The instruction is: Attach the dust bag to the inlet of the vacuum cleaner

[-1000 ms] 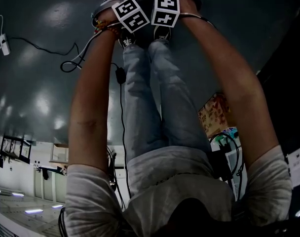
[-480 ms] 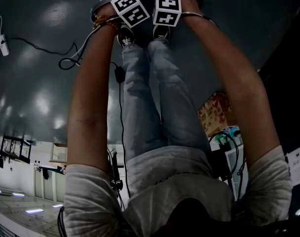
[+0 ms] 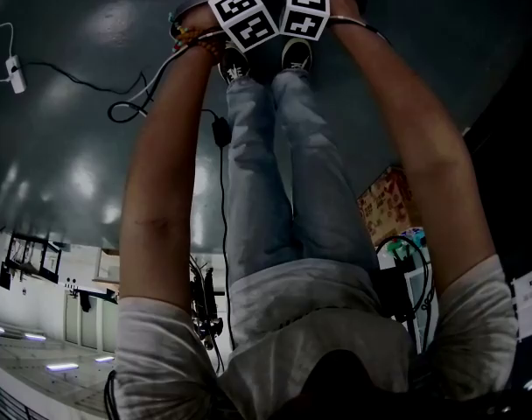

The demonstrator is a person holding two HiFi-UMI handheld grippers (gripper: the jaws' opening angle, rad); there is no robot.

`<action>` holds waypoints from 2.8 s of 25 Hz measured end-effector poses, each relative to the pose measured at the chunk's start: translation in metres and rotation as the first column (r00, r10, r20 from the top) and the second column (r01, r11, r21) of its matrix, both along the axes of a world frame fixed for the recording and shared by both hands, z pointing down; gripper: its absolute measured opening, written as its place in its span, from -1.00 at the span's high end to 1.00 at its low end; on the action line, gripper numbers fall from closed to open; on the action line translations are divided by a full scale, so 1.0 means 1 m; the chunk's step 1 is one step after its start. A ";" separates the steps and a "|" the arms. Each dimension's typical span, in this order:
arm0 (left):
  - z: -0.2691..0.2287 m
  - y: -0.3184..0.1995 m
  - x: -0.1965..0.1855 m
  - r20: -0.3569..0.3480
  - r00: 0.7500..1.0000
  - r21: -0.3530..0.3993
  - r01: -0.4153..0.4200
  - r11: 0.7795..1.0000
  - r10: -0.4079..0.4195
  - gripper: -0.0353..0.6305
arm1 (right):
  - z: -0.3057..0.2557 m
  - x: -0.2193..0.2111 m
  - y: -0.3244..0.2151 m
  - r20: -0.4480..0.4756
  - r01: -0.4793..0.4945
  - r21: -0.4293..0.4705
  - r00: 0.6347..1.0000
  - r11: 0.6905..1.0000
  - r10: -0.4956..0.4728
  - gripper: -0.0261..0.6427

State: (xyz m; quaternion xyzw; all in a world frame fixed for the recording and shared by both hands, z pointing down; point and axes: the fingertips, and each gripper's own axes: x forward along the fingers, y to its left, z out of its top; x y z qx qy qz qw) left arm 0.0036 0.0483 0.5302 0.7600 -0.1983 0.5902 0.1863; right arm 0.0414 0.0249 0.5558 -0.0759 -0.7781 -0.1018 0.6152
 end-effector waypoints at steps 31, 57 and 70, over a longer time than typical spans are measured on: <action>0.025 -0.010 -0.007 -0.017 0.997 -0.091 0.073 0.993 -0.075 0.80 | -0.013 -0.008 -0.008 0.028 0.043 -0.020 0.999 0.999 -0.042 0.82; 0.005 -0.020 -0.010 -0.077 0.995 -0.123 0.055 0.991 -0.064 0.81 | -0.013 -0.003 -0.015 0.006 -0.002 -0.060 1.000 0.998 0.002 0.81; 0.000 -0.022 -0.006 -0.100 0.992 -0.123 0.063 0.990 -0.075 0.81 | -0.009 -0.002 -0.025 0.004 -0.011 -0.067 1.000 0.998 0.011 0.81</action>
